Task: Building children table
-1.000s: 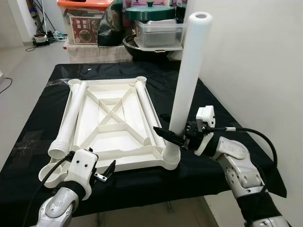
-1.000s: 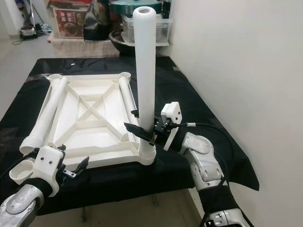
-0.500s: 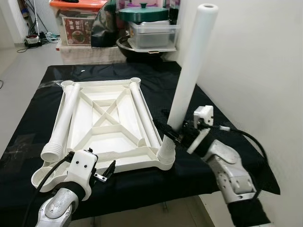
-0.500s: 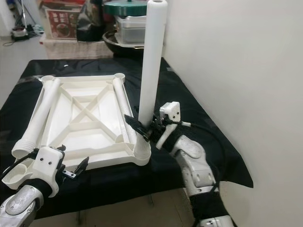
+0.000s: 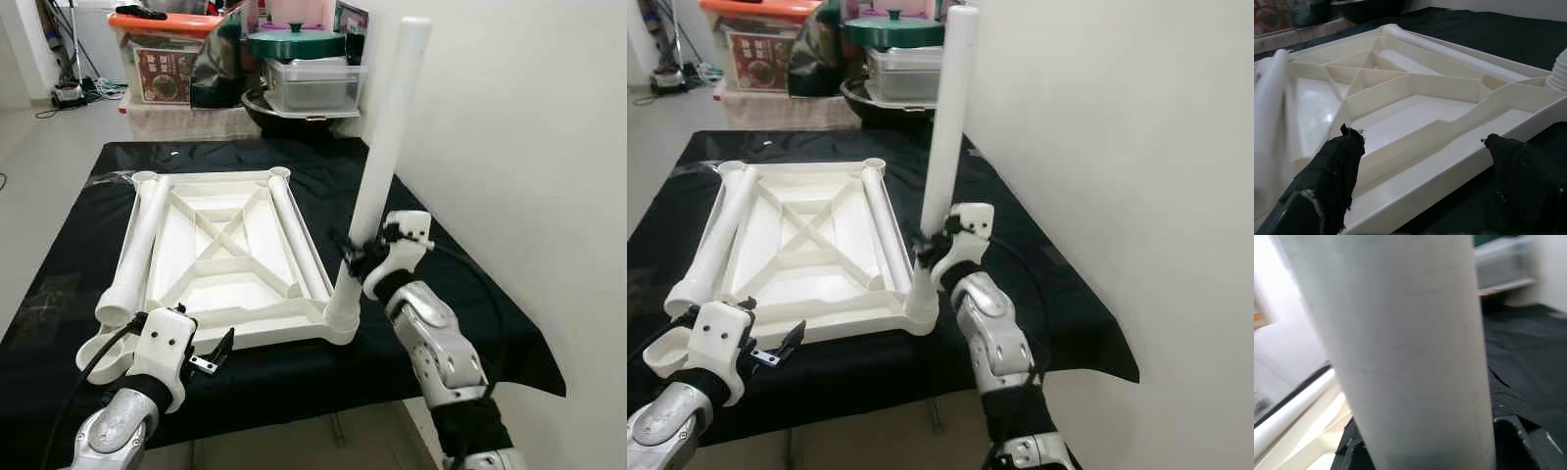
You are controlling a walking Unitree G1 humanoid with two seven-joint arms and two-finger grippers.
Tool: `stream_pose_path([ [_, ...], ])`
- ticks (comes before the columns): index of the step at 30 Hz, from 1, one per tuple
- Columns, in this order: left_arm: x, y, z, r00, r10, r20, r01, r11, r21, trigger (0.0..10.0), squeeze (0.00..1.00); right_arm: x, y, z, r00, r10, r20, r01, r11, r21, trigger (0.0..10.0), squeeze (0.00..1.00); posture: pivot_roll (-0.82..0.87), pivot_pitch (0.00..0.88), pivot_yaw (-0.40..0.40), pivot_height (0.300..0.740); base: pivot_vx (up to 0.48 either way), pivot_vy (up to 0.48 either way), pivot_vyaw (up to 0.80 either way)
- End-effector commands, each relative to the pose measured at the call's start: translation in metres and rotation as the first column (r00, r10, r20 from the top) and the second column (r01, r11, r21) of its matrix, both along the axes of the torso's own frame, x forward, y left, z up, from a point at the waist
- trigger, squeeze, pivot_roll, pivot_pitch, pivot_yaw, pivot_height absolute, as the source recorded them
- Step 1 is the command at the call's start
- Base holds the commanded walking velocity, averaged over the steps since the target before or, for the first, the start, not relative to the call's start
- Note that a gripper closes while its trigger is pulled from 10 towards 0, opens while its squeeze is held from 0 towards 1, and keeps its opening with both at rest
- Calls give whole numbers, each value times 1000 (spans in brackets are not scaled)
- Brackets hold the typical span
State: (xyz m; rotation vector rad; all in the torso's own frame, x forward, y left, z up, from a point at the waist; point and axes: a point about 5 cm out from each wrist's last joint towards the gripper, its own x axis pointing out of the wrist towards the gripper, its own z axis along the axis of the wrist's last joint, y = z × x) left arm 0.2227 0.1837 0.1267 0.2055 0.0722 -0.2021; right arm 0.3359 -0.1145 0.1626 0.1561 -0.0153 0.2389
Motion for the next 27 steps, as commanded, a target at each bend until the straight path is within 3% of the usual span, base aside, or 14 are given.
stream_pose_path([
  [1, 0, 1, 1, 1000, 7, -5, -7, 1000, 4, 10000, 0, -7, -17, -49, 955, -128, -268, 139, 990, 21, 10000, 0, 137, 0, -90, 740, 0, 0, 0],
  [15, 2, 2, 2, 1000, 15, -5, -15, 1000, 18, 10000, 0, -6, -23, -43, 925, -281, -256, 280, 959, -44, 10000, 0, 138, 0, -90, 740, 0, 0, 0],
  [23, 2, 2, 1, 1000, 15, -7, -14, 1000, 18, 10000, 0, -6, -18, -37, 939, -258, -230, 262, 965, -13, 10000, 0, 138, 0, -90, 740, 0, 0, 0],
  [24, 2, 2, 1, 1000, 12, -8, -12, 1000, 18, 10000, 0, -6, -16, -32, 950, -238, -202, 245, 969, 12, 10000, 1000, 131, 0, -84, 740, 0, 0, 0],
  [27, 3, 1, 1, 1000, 6, -8, -5, 1000, 19, 10000, 0, -3, -14, -15, 971, -205, -127, 214, 975, 62, 10000, 1000, 126, 0, -82, 740, 0, 0, 0],
])
